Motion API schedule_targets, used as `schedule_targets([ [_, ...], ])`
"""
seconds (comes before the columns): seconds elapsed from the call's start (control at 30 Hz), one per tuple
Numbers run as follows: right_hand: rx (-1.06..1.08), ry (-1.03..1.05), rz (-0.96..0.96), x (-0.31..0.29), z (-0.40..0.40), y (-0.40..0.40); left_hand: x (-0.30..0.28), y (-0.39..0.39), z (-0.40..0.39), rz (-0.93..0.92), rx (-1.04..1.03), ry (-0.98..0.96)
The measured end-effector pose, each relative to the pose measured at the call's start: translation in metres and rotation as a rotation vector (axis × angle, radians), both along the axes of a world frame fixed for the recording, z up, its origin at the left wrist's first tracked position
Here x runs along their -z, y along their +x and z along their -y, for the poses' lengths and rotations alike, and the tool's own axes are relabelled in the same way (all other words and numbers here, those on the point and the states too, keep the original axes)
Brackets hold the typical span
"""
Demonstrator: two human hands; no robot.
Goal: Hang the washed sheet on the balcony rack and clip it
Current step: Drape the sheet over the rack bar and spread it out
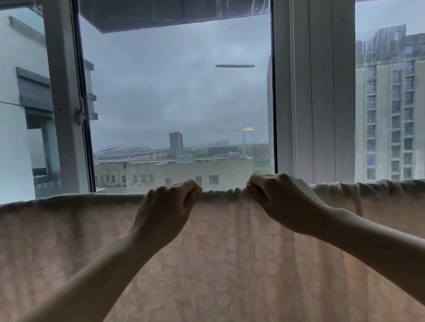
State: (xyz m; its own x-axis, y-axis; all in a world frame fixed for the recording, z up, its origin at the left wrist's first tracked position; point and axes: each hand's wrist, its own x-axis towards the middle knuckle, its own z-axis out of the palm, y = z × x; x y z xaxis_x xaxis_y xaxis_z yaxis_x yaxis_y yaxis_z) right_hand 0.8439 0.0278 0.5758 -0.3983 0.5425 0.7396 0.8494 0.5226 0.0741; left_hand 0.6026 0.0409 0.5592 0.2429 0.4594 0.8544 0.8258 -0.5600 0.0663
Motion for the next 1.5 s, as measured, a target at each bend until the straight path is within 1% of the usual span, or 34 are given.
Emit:
schedule_targets([
  [0.13,-0.034,0.017,0.021,0.002,-0.003,-0.018,-0.006,-0.007,0.003,-0.045,0.023,-0.043],
  [0.2,-0.045,0.027,0.01,0.0,-0.003,-0.023,-0.011,-0.017,0.001,-0.026,0.047,-0.075],
  [0.27,-0.069,0.027,-0.003,-0.003,-0.003,-0.026,-0.014,-0.033,-0.002,-0.01,0.031,-0.107],
  [0.37,-0.103,0.018,0.04,-0.002,-0.004,-0.035,-0.012,-0.064,-0.002,0.014,-0.017,-0.155],
  [0.47,-0.118,0.01,0.063,0.0,-0.007,-0.05,-0.008,-0.093,-0.002,0.043,-0.056,-0.158],
  [0.7,-0.1,0.033,0.091,-0.003,-0.011,-0.105,-0.003,-0.158,0.0,0.023,-0.14,-0.133],
  [0.87,-0.056,-0.016,0.026,-0.004,-0.014,-0.15,-0.009,-0.195,-0.004,0.078,-0.121,-0.153],
  [0.97,0.006,-0.066,0.008,0.0,-0.016,-0.174,-0.01,-0.196,-0.011,0.072,-0.092,-0.121],
  [1.07,0.046,-0.107,-0.015,0.004,-0.016,-0.2,-0.006,-0.197,-0.015,0.058,-0.112,-0.052],
  [1.23,0.059,-0.076,-0.116,0.003,-0.018,-0.221,-0.01,-0.19,-0.019,0.076,-0.067,-0.038],
  [1.33,0.051,-0.068,-0.093,0.003,-0.017,-0.223,-0.012,-0.179,-0.024,0.08,-0.018,-0.03],
  [1.5,0.059,-0.036,-0.03,0.004,-0.014,-0.22,-0.008,-0.167,-0.03,0.068,0.117,-0.079],
])
